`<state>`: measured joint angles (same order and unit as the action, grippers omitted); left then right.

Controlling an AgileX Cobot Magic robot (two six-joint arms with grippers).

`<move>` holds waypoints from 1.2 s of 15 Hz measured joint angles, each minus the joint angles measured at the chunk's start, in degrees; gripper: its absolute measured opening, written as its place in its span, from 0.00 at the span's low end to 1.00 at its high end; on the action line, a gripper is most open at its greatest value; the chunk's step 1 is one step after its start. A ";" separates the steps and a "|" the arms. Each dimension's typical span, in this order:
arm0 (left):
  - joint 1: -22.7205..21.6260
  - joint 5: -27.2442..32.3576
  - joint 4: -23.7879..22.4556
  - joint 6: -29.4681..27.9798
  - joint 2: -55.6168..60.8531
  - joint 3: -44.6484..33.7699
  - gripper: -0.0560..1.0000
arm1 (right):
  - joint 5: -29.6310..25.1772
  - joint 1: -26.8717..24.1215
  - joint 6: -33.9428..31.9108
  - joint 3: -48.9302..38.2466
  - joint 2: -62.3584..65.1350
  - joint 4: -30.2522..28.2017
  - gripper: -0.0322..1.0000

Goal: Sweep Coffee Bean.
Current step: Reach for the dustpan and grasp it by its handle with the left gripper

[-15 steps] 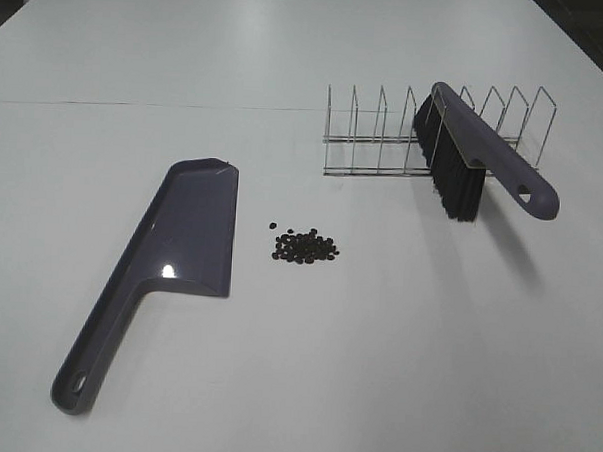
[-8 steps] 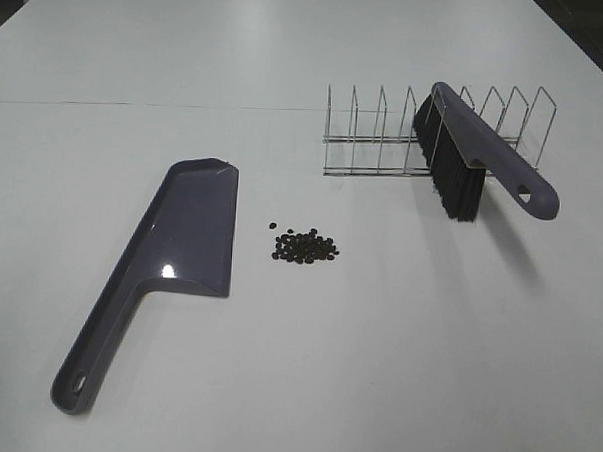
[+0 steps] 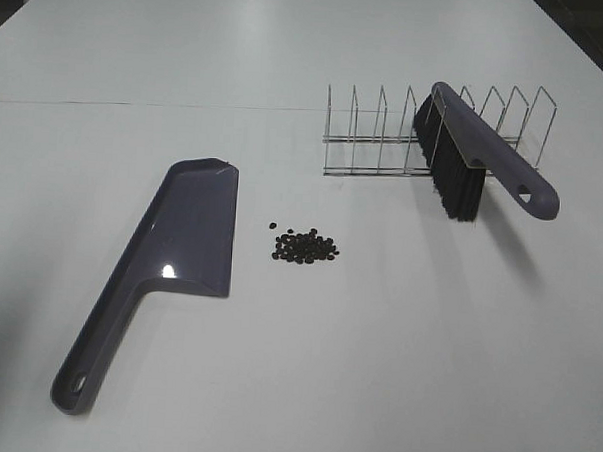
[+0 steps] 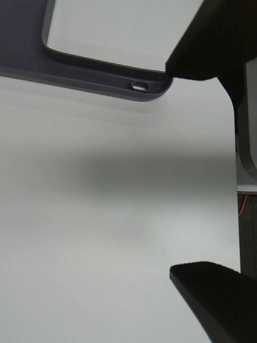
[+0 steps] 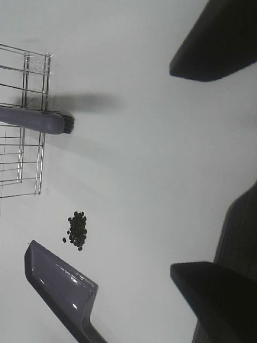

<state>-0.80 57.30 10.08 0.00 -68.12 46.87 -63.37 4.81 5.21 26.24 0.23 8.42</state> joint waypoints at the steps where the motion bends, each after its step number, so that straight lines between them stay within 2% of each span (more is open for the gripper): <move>1: 0.00 -0.06 0.11 0.00 -1.72 0.86 0.83 | 0.00 0.00 0.00 0.00 0.00 0.00 0.83; 5: 1.03 -1.20 0.80 1.15 -12.03 7.10 0.82 | 0.00 0.00 0.00 0.00 0.00 0.00 0.83; 6: 5.16 -2.52 0.74 0.63 -16.27 8.88 0.82 | 0.00 0.00 0.00 0.00 0.00 0.00 0.83; 8: 8.77 -3.78 0.69 -1.83 -18.91 9.97 0.82 | 0.00 0.00 0.00 0.00 0.00 0.00 0.83; 13: 20.91 -9.28 0.80 -8.02 -28.82 11.23 0.82 | 0.00 0.00 0.00 0.00 0.00 0.00 0.83; 15: 22.92 -10.77 0.80 -9.51 -32.60 11.23 0.82 | 0.00 0.00 0.00 0.00 0.00 0.00 0.83; 18: 23.26 -13.64 0.86 -9.85 -37.18 11.23 0.82 | 0.00 0.00 0.00 0.00 0.00 0.00 0.83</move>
<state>22.46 43.66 10.94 -9.85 -105.31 58.10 -63.37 4.81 5.21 26.24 0.23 8.42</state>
